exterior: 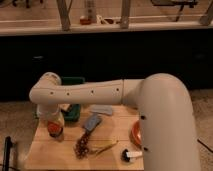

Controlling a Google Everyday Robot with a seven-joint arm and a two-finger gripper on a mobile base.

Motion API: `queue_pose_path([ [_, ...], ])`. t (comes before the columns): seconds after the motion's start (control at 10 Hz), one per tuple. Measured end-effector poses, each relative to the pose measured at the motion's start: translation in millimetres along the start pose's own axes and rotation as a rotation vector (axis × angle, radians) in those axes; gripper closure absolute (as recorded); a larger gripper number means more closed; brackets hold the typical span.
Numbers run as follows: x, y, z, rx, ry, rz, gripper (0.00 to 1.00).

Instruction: Place apple in metal cup

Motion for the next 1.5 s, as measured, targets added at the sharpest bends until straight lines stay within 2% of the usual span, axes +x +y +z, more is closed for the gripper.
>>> queue_pose_path([
  [0.4,0.3,0.8,-0.6,-0.001,-0.01,-0.003,0.44],
  [0.6,-0.4,1.3,-0.4,-0.004,-0.012,-0.004,0.26],
  [0.7,-0.6,1.4,-0.7,-0.005,-0.012,-0.005,0.21],
  [1.5,0.1,-0.6,-3.9,-0.015,-0.014,-0.013,0.2],
])
